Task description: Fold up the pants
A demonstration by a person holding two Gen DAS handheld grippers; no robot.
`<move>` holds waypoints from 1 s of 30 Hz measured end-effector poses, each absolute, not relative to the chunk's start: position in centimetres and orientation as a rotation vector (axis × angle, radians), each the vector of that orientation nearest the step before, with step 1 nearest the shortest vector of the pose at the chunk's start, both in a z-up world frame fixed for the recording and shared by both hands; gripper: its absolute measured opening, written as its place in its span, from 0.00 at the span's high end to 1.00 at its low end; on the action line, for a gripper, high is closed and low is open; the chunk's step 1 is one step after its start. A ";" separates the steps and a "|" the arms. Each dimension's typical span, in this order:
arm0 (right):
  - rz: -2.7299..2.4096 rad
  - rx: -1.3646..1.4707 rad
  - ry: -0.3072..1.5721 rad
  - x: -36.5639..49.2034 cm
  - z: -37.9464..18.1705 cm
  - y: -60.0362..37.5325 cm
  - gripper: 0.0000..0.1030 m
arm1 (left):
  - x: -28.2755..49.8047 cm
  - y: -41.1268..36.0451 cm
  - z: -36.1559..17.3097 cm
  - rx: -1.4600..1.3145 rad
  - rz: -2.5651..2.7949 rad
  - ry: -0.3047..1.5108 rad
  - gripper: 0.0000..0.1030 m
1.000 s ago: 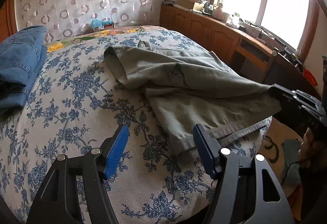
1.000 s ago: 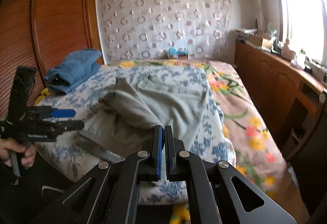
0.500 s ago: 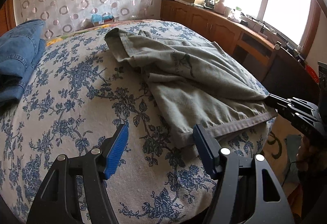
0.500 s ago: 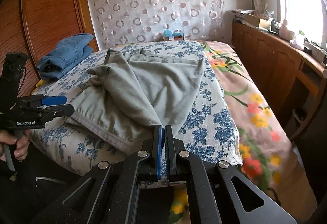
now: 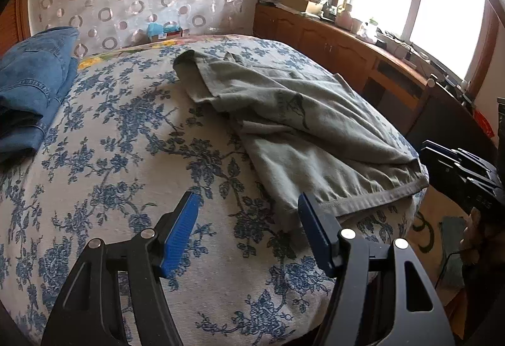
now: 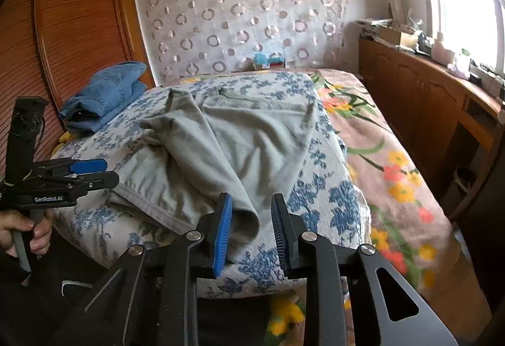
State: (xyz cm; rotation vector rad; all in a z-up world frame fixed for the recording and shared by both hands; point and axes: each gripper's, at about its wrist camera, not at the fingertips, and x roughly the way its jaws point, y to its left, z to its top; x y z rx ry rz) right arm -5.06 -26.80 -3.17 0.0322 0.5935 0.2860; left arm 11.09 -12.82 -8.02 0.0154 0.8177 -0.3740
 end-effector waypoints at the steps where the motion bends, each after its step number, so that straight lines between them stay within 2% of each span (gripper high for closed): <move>1: 0.291 0.028 0.590 -5.1 -3.0 -26.6 0.73 | 11.0 -12.7 -7.9 0.014 -0.371 0.815 0.35; 16: 0.379 0.002 0.580 -2.7 -2.1 -23.0 0.72 | 10.7 -10.5 -6.4 -0.013 -0.337 0.764 0.35; 19: 0.403 0.002 0.588 -1.4 -1.9 -22.2 0.67 | 10.7 -10.1 -6.2 -0.007 -0.333 0.756 0.35; 30: 0.458 -0.123 0.640 4.1 -1.6 -18.2 0.65 | 11.5 -8.6 -5.4 0.017 -0.325 0.723 0.35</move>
